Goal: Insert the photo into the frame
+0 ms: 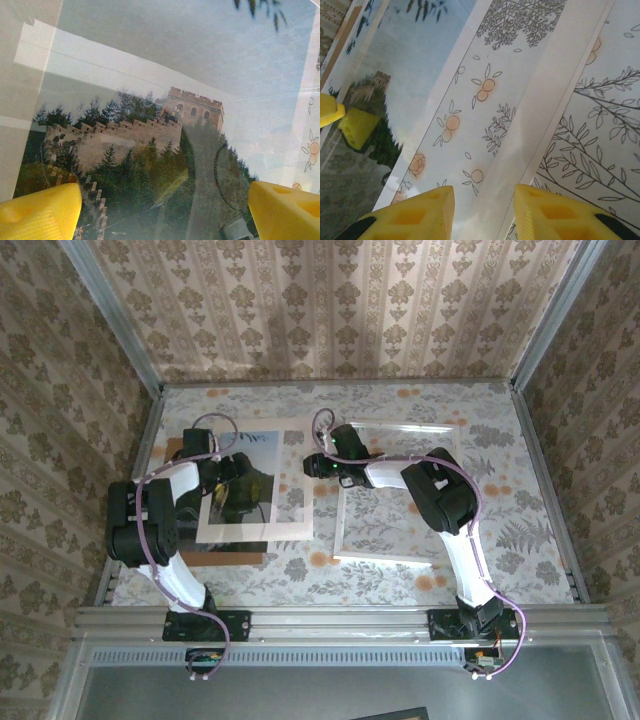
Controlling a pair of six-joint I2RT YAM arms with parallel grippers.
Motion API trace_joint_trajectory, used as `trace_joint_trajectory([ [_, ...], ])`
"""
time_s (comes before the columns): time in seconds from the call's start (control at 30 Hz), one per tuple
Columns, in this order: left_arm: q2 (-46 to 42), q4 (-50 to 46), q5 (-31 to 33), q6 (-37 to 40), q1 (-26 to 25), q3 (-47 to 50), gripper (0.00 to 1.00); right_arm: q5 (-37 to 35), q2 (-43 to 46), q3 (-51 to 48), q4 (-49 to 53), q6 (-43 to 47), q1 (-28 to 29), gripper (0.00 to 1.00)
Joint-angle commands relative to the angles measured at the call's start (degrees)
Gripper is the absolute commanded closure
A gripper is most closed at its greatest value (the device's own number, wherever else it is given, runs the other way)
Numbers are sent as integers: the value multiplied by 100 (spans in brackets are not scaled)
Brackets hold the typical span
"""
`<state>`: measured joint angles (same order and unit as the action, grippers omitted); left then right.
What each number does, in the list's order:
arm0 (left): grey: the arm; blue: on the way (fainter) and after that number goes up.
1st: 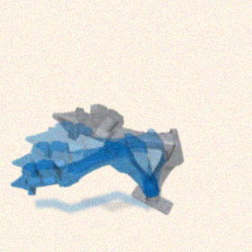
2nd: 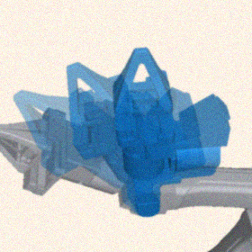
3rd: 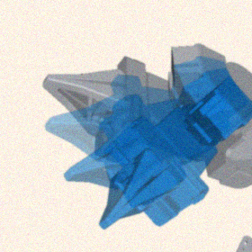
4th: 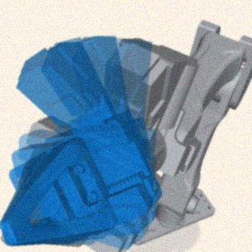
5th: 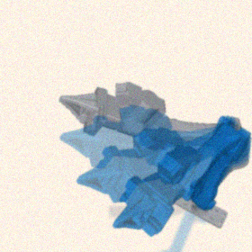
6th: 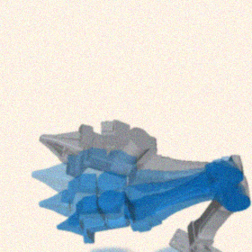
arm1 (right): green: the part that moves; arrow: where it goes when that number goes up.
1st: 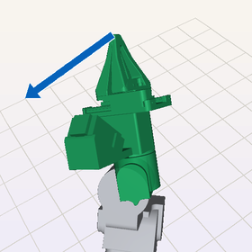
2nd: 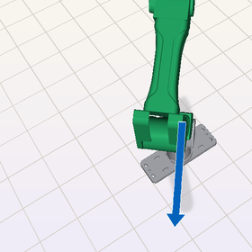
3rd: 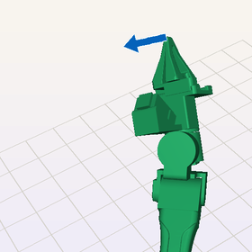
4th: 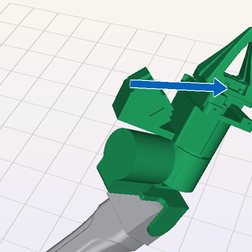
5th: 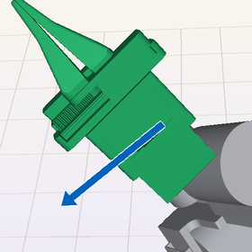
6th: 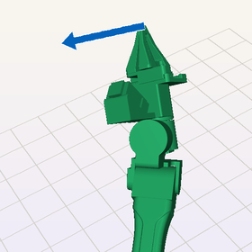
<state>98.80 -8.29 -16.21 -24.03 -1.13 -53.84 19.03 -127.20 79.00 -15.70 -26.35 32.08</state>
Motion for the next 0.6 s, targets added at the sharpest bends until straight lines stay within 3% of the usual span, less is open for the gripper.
trace_joint_trajectory([
  [0.0, -72, -190, -357, -98, -115, 102, 12, -195, -225, 335, 430, -208, 55, 62],
  [0.17, -37, -188, -366, -93, -125, 95, 12, 56, -358, 401, 187, -720, 72, 62],
  [0.43, -72, -241, -410, -89, -133, 31, 12, 848, -139, -52, -1081, -1922, -84, 64],
  [0.57, -72, -269, -410, -75, -134, 6, 12, 1306, -84, -192, -1516, -2099, -149, 65],
])
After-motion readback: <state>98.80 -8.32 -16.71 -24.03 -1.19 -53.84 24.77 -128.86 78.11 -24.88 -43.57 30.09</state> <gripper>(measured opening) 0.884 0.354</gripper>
